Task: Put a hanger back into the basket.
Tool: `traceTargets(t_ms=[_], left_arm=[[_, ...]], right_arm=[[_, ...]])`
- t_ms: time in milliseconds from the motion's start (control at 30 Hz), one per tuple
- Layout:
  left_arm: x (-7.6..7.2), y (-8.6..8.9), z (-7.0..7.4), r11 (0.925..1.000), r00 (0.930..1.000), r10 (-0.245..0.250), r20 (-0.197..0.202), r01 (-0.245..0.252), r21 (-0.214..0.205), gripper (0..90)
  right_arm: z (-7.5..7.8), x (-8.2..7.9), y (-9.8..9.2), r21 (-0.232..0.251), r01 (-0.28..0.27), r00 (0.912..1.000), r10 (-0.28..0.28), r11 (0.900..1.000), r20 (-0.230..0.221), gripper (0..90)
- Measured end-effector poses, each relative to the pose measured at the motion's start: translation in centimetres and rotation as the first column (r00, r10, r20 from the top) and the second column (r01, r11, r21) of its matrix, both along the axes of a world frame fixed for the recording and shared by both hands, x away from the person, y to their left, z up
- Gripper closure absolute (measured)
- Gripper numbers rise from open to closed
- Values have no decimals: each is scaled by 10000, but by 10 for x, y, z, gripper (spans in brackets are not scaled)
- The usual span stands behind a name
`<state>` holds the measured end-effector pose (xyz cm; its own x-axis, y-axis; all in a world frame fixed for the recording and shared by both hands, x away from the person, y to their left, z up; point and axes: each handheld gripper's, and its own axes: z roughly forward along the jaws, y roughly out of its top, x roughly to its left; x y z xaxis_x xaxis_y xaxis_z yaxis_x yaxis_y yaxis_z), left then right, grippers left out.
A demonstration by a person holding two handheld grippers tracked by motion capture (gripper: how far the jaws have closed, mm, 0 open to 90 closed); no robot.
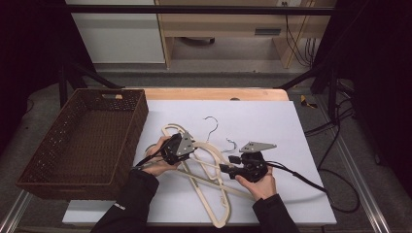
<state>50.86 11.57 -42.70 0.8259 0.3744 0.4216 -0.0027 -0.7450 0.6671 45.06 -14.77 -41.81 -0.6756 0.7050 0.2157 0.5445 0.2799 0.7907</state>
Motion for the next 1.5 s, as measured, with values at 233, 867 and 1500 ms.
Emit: traceTargets(t_ms=[233, 867, 1500], left_arm=[[-6, 3, 4, 9993, 9995, -245, 177, 239, 283, 756], [-21, 4, 11, 9991, 9997, -99, -207, 90, -412, 723], [-61, 28, 69, 9797, 9587, -1558, -2379, 1193, -1611, 499]], right_arm=[[11, 24, -1, -1, -271, 9981, 271, 9996, 550, 443], [8, 46, 18, 908, -2574, 9615, 2643, 9620, -753, 835], [47, 18, 15, 677, -4829, 8754, 4833, 8731, 114, 865]])
